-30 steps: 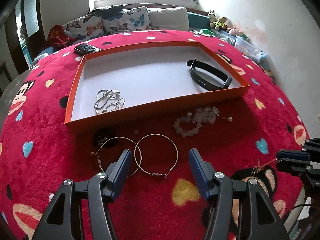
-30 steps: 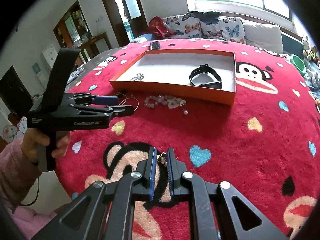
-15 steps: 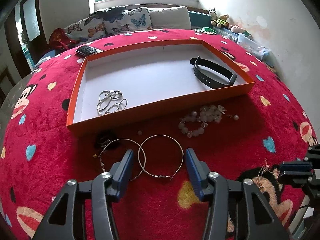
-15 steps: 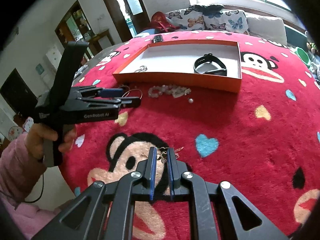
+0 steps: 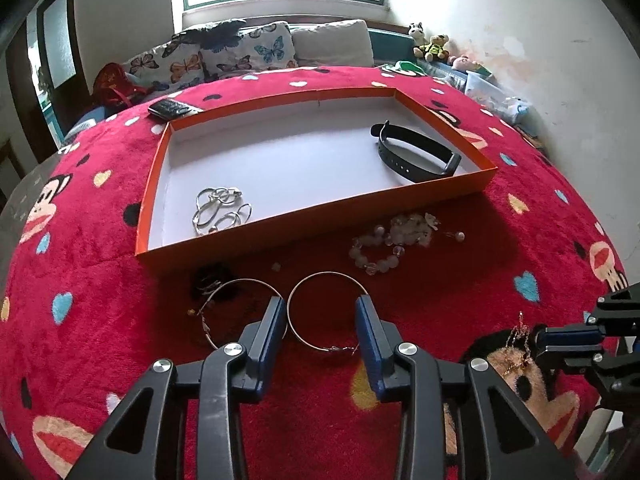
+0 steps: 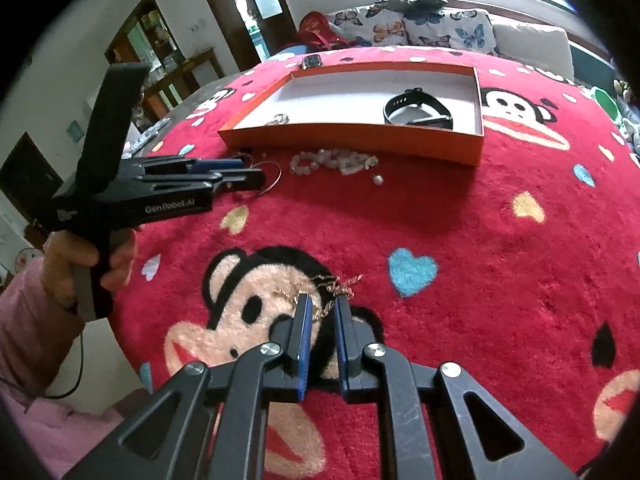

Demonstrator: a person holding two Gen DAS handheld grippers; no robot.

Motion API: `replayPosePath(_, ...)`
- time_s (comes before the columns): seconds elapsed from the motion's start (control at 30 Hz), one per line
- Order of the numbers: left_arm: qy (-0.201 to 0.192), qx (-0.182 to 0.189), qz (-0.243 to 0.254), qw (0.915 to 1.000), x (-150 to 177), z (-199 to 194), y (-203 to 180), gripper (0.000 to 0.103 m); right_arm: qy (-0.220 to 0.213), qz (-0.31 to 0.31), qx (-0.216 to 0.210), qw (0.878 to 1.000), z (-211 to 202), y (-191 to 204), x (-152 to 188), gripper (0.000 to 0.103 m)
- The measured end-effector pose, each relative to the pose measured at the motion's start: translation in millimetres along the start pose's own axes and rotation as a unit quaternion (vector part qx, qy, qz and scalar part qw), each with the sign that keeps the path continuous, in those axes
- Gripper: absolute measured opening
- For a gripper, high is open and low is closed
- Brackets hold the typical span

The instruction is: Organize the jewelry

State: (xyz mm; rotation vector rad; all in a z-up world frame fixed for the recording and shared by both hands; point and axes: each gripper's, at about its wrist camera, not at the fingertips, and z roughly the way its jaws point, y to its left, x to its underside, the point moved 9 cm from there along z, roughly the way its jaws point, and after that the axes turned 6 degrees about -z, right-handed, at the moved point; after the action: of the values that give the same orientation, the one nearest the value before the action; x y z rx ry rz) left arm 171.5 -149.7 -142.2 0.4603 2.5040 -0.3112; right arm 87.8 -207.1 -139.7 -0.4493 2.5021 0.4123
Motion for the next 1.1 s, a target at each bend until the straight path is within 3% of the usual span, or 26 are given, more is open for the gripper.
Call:
replayPosePath(0.1,-0.005,0.01,-0.005,0.9999,-1,-4,0,0.056,0.005,-0.015,0.006,1.0,1,4,5,0.024)
replayPosePath(0.17,-0.01,0.007,-0.001,0.9999,-2,-6,0,0.056,0.003,-0.019,0.005,1.0,1,7,6,0.03)
replayPosePath(0.47,-0.018,0.014,0.017,0.9996,2,-10,-5,0.056,-0.001,-0.041,0.029,0.999,10,15,-1,0.031)
replayPosePath(0.53,-0.016,0.017,0.02,0.9995,3,-8,-6,0.056,0.003,-0.058,0.046,0.997,12,17,0,0.03)
replayPosePath(0.63,-0.014,0.023,0.019,0.9995,4,-6,-7,0.056,0.006,-0.075,0.074,0.994,13,16,-1,0.018)
replayPosePath(0.77,-0.014,0.023,0.019,0.9995,4,-5,-6,0.056,0.008,-0.067,0.067,0.995,10,13,1,0.013)
replayPosePath(1.1,-0.004,0.023,0.021,0.9995,1,6,-8,0.056,0.001,-0.046,0.045,0.998,6,10,2,0.013)
